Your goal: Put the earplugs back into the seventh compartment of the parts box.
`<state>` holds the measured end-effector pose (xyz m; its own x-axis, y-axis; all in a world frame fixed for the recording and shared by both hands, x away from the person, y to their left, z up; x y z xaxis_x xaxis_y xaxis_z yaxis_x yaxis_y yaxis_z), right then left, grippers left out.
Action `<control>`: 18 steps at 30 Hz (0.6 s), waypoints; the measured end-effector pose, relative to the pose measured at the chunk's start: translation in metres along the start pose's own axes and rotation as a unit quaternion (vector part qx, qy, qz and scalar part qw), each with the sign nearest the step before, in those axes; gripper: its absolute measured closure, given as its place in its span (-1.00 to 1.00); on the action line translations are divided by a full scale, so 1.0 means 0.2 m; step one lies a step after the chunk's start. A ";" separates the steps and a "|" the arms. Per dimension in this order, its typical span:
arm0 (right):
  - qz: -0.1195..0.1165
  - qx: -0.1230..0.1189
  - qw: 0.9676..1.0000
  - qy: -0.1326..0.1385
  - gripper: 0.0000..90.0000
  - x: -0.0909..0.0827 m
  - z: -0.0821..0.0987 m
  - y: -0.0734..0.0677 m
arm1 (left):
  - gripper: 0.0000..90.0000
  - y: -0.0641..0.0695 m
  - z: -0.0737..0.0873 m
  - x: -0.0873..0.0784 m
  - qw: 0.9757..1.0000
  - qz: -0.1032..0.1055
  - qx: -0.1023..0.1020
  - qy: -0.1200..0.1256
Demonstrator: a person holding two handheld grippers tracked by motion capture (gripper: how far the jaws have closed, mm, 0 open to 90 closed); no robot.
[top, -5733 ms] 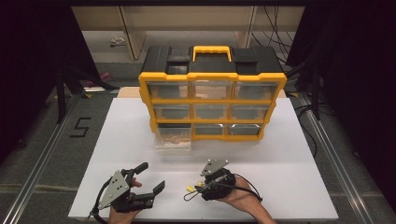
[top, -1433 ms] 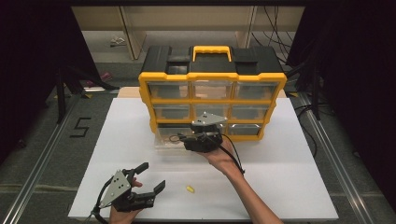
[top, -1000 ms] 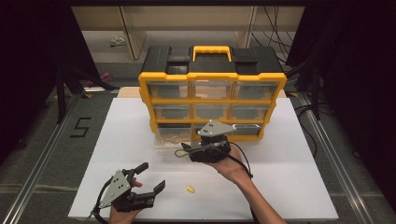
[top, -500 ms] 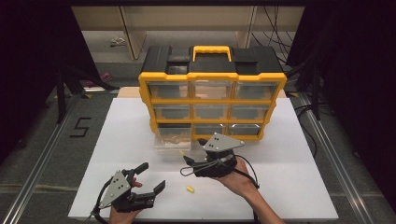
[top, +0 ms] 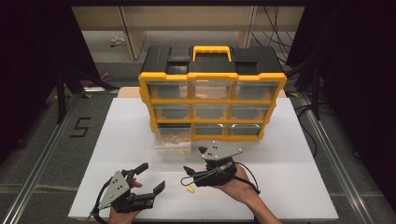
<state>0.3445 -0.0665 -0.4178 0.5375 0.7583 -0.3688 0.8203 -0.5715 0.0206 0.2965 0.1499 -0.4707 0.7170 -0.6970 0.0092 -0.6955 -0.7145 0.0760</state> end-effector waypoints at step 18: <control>-0.014 0.003 0.998 -0.057 -0.44 0.05 0.13 -0.01 | -0.63 0.00 0.00 0.00 1.000 -0.001 0.001 0.005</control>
<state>0.3438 -0.0664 -0.4459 0.4892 0.7336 -0.4717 0.8331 -0.5531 0.0038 0.2961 0.1508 -0.4697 0.7184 -0.6954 0.0188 -0.6946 -0.7156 0.0732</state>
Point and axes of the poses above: each handheld gripper's, and its own axes: x roughly forward along the jaws, z roughly out of its underside, y roughly to its right, the point moved 5 cm from there along x, roughly forward along the jaws, and after that the axes turned 9 degrees about y, right-handed, at the moved point
